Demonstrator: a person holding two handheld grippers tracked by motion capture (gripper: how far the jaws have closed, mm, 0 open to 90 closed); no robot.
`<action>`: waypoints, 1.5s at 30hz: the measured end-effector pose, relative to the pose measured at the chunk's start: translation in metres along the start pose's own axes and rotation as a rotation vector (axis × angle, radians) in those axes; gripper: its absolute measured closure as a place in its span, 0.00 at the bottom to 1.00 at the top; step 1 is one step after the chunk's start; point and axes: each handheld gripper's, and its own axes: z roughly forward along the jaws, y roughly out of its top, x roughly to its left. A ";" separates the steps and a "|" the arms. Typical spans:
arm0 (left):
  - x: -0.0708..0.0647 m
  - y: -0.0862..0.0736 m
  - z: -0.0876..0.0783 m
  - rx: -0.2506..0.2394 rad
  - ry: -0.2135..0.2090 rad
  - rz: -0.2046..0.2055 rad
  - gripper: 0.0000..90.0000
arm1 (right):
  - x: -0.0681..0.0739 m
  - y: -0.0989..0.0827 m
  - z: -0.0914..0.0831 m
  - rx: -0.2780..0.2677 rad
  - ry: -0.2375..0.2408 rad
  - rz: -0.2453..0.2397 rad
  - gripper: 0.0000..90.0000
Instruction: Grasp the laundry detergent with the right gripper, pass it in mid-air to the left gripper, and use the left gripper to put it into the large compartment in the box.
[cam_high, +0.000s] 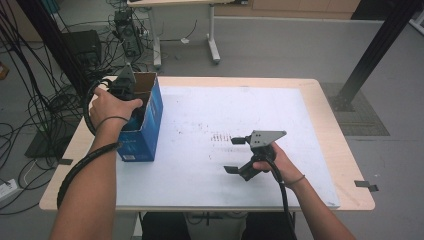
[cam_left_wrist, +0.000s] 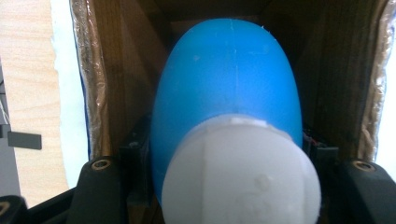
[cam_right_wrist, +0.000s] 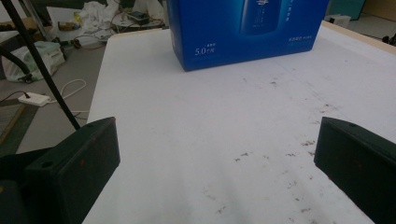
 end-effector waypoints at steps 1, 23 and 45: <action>0.000 0.000 0.000 0.002 0.001 -0.001 0.42 | 0.000 0.000 0.000 0.000 0.001 0.002 0.00; -0.001 -0.001 0.000 0.001 0.004 -0.002 0.42 | 0.000 -0.001 0.001 0.001 0.002 0.002 0.00; -0.001 -0.003 0.000 -0.007 0.004 -0.009 0.42 | 0.000 -0.001 0.002 -0.002 0.008 0.002 0.00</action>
